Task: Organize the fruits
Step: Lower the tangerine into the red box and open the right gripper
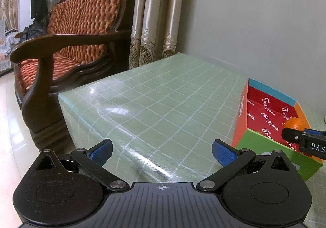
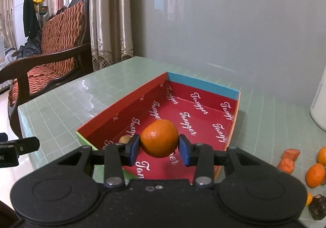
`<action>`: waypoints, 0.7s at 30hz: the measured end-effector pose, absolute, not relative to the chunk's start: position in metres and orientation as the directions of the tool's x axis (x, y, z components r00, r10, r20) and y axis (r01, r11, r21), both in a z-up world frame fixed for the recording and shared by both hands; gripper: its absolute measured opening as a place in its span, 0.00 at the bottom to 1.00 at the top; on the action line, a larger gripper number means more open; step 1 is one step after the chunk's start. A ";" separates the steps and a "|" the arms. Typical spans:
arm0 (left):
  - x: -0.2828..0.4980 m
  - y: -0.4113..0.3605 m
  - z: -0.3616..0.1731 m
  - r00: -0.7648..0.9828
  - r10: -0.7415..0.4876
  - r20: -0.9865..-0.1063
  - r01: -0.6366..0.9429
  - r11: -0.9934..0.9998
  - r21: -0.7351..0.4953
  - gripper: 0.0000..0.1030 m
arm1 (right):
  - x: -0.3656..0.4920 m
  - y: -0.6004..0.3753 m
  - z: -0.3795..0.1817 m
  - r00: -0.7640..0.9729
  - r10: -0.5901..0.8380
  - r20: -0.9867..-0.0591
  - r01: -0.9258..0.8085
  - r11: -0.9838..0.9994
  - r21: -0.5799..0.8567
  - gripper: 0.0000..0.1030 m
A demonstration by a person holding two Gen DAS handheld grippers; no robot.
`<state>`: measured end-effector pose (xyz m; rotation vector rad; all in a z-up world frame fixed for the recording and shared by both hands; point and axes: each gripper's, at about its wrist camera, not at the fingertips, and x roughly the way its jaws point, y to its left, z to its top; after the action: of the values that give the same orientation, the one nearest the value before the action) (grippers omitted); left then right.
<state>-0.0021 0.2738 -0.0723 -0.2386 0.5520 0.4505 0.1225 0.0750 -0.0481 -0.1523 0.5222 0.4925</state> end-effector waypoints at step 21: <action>-0.001 0.271 -0.072 0.758 0.349 -0.551 -0.474 0.875 -0.098 1.00 | 0.117 0.073 -0.043 0.743 0.426 -0.516 -0.502 0.865 -0.009 0.41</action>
<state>-0.0013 0.2714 -0.0716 -0.2388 0.5497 0.4530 0.1171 0.0726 -0.0432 -0.1516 0.5271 0.5103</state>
